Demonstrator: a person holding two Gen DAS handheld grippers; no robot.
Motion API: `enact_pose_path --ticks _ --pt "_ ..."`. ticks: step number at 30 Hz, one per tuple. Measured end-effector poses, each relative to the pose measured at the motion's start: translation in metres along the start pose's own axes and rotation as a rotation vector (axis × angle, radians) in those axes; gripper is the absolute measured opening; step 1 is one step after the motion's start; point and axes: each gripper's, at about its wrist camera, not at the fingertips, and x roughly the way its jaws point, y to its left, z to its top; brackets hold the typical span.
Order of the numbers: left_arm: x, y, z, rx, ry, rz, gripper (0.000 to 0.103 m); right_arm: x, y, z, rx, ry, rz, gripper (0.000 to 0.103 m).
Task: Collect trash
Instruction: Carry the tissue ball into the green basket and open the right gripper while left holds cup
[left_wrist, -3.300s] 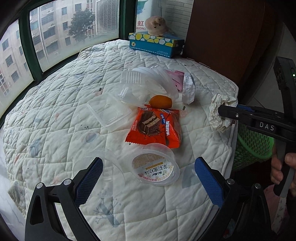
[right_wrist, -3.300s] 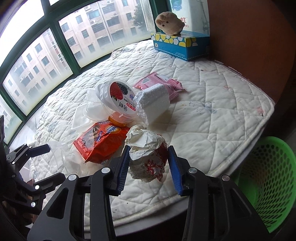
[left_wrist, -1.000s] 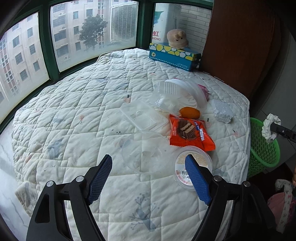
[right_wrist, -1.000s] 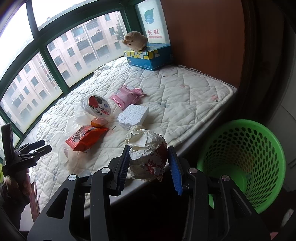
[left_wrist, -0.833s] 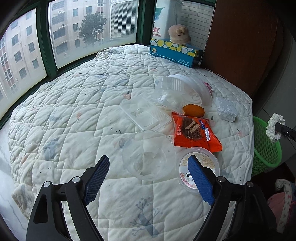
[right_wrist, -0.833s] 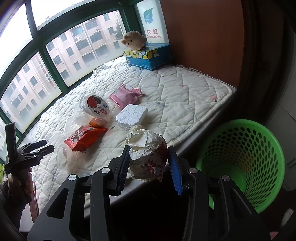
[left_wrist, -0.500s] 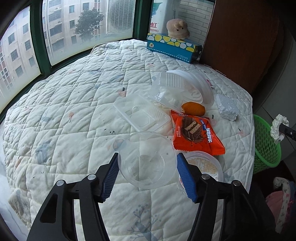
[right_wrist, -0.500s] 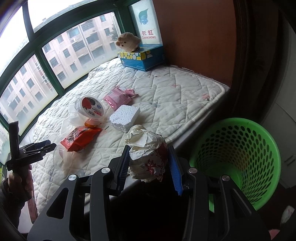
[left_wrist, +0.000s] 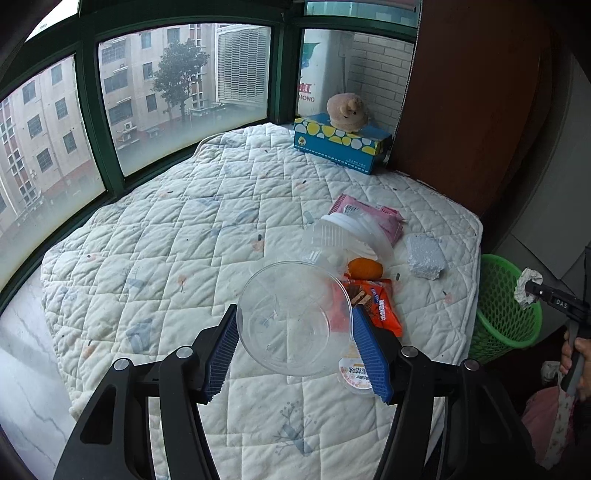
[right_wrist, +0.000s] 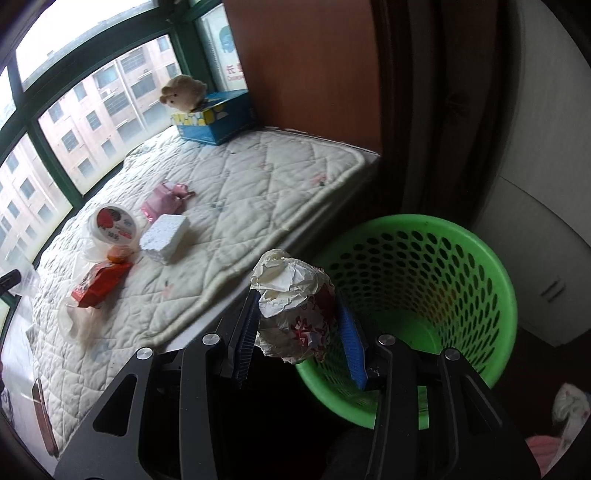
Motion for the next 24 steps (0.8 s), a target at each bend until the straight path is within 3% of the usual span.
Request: enact_pose_path --ticks 9,11,14,24 --pt "-0.023 -0.040 0.030 0.045 -0.066 -0.098 0.059 0.012 -0.050 -0.008 0.053 0.039 -0.116 0.044" --pt "-0.027 -0.047 0.036 0.063 -0.077 -0.106 0.059 0.013 -0.057 -0.010 0.062 0.043 -0.131 0.046" --pt "-0.031 -0.056 0.041 0.083 -0.092 -0.117 0.059 0.013 -0.065 -0.010 0.080 0.039 -0.144 0.060" --pt "-0.030 -0.060 0.048 0.107 -0.106 -0.139 0.059 0.002 -0.074 -0.008 0.110 0.021 -0.173 0.071"
